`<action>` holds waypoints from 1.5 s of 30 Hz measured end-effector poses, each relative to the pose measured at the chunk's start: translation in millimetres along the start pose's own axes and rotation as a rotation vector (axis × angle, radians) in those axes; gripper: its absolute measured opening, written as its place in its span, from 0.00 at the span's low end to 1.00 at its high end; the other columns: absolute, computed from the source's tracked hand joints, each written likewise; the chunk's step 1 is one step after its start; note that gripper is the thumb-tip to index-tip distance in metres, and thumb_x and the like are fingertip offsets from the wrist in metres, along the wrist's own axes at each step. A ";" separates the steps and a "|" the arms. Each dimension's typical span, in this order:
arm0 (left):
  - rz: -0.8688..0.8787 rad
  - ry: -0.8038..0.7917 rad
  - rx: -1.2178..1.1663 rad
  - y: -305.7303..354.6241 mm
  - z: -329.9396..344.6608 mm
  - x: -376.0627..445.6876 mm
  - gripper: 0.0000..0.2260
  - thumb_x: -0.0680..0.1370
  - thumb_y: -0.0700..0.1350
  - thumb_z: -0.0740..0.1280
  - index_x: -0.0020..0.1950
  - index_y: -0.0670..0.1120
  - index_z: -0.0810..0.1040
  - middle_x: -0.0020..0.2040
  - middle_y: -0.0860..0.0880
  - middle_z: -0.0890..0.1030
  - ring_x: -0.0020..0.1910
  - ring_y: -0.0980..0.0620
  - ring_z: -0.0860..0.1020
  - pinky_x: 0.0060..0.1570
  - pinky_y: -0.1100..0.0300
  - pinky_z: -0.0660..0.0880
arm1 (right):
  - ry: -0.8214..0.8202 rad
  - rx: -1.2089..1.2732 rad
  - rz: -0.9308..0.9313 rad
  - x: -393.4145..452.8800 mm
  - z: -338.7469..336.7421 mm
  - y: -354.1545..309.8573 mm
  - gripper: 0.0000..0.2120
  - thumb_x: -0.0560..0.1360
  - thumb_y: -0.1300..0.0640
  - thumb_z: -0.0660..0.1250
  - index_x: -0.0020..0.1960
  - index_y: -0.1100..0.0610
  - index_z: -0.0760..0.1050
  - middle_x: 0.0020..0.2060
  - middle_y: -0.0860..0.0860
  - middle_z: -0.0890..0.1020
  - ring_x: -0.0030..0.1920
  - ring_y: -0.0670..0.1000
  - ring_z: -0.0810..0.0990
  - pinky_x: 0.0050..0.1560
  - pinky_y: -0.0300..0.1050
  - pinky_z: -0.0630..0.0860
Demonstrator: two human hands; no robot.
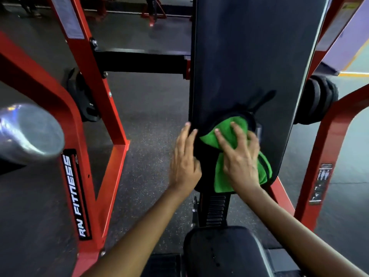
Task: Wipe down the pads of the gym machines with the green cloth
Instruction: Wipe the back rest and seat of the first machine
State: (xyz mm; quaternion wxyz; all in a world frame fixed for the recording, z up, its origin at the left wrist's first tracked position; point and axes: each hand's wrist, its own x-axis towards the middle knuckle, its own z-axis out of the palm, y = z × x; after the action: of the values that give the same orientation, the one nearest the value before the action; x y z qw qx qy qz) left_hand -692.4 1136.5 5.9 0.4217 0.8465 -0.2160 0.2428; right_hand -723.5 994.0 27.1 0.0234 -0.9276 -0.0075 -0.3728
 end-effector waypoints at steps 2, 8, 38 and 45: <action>-0.216 -0.037 -0.053 5.9 -0.1 -11.4 0.39 0.69 0.30 0.66 0.77 0.43 0.53 0.78 0.47 0.50 0.76 0.52 0.53 0.71 0.63 0.56 | -0.077 -0.038 -0.131 -1.1 1.1 -6.9 0.29 0.69 0.63 0.55 0.68 0.49 0.72 0.68 0.55 0.63 0.60 0.65 0.63 0.56 0.69 0.70; -0.545 -0.280 -0.167 36.4 -1.2 -4.1 0.41 0.76 0.42 0.68 0.78 0.44 0.42 0.79 0.47 0.47 0.77 0.49 0.51 0.71 0.63 0.53 | -0.096 0.029 -0.203 48.4 -28.0 9.2 0.30 0.65 0.69 0.67 0.65 0.52 0.76 0.65 0.58 0.69 0.58 0.63 0.64 0.52 0.69 0.71; -0.725 -0.293 -0.369 79.8 -30.4 63.7 0.53 0.75 0.56 0.67 0.65 0.43 0.19 0.78 0.46 0.37 0.77 0.48 0.41 0.72 0.58 0.37 | -0.487 -0.526 -0.940 228.8 -55.6 -47.9 0.30 0.75 0.36 0.51 0.55 0.55 0.82 0.52 0.55 0.83 0.58 0.66 0.77 0.67 0.72 0.54; -0.724 -0.269 -0.270 89.2 -22.6 85.9 0.59 0.70 0.57 0.70 0.53 0.56 0.09 0.78 0.42 0.47 0.77 0.43 0.50 0.69 0.57 0.39 | -0.388 -0.562 -1.190 274.0 -56.6 -30.5 0.29 0.68 0.39 0.54 0.55 0.54 0.82 0.48 0.55 0.82 0.56 0.62 0.73 0.69 0.68 0.47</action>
State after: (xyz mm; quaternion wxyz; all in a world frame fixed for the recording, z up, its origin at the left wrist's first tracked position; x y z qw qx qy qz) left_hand -680.7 1092.0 123.1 0.5552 0.8291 0.0127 -0.0650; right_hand -565.8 1020.8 258.7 -0.4288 -0.7865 -0.4229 -0.1370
